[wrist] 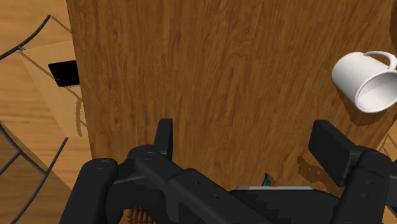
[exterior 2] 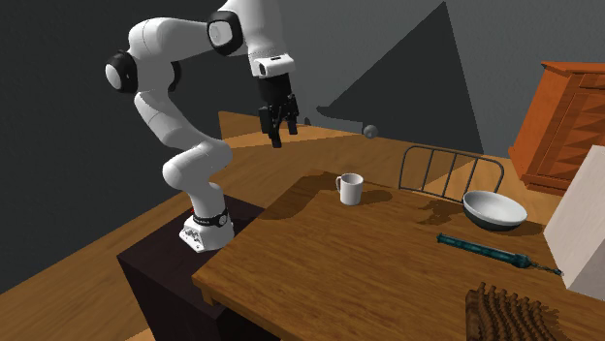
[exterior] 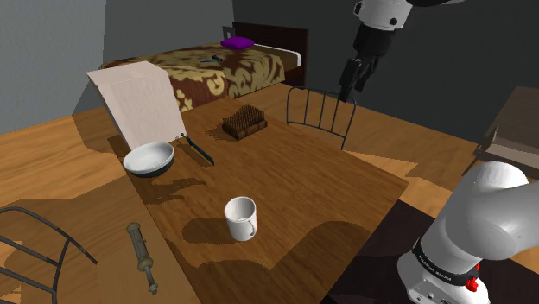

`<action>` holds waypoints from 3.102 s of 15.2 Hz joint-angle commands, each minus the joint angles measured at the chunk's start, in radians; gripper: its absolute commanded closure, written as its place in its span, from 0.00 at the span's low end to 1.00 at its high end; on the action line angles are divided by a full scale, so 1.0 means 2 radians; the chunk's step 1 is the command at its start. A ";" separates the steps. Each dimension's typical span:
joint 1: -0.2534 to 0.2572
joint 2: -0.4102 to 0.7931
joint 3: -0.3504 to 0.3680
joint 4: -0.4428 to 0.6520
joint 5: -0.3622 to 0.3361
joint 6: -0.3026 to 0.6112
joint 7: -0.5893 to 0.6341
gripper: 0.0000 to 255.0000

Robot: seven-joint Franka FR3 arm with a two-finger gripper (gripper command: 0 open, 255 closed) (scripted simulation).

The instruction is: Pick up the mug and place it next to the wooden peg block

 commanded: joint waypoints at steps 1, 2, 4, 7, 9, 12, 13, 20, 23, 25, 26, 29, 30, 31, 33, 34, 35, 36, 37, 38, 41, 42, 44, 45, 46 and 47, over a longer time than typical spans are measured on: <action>0.000 0.000 0.000 0.000 0.000 0.000 0.000 0.00; 0.003 0.005 0.008 -0.008 0.005 0.010 0.008 0.00; 0.009 0.015 0.023 -0.021 0.014 0.031 0.023 0.00; 0.018 0.036 0.047 -0.038 0.027 0.062 0.045 0.00; 0.024 0.052 0.063 -0.046 0.035 0.084 0.060 0.00; 0.032 0.082 0.087 -0.054 0.046 0.116 0.082 0.00; 0.035 0.093 0.095 -0.056 0.049 0.127 0.089 0.00; 0.050 0.183 0.151 -0.051 0.063 0.203 0.143 0.00; 0.055 0.229 0.174 -0.040 0.061 0.233 0.168 0.00; 0.058 0.262 0.189 -0.030 0.056 0.253 0.187 0.00; 0.059 0.279 0.196 -0.024 0.052 0.262 0.196 0.00; 0.063 0.332 0.216 -0.003 0.036 0.287 0.227 0.00; 0.065 0.351 0.222 0.005 0.029 0.295 0.239 0.00; 0.067 0.366 0.226 0.012 0.022 0.301 0.248 0.00; 0.068 0.375 0.227 0.007 0.018 0.315 0.251 0.00; 0.068 0.380 0.227 0.004 0.016 0.321 0.253 0.00; 0.068 0.384 0.227 0.002 0.013 0.328 0.255 0.00; 0.068 0.389 0.228 0.000 0.011 0.335 0.257 0.00; 0.068 0.394 0.228 -0.002 0.008 0.342 0.259 0.00; 0.069 0.399 0.228 -0.004 0.005 0.348 0.261 0.00; 0.069 0.402 0.228 -0.005 0.004 0.352 0.262 0.00; 0.069 0.402 0.228 -0.005 0.004 0.352 0.262 0.00; 0.069 0.402 0.228 -0.005 0.004 0.352 0.262 0.00; 0.069 0.402 0.228 -0.005 0.004 0.352 0.262 0.00; 0.069 0.402 0.228 -0.005 0.004 0.352 0.262 0.00; 0.069 0.402 0.228 -0.005 0.004 0.352 0.262 1.00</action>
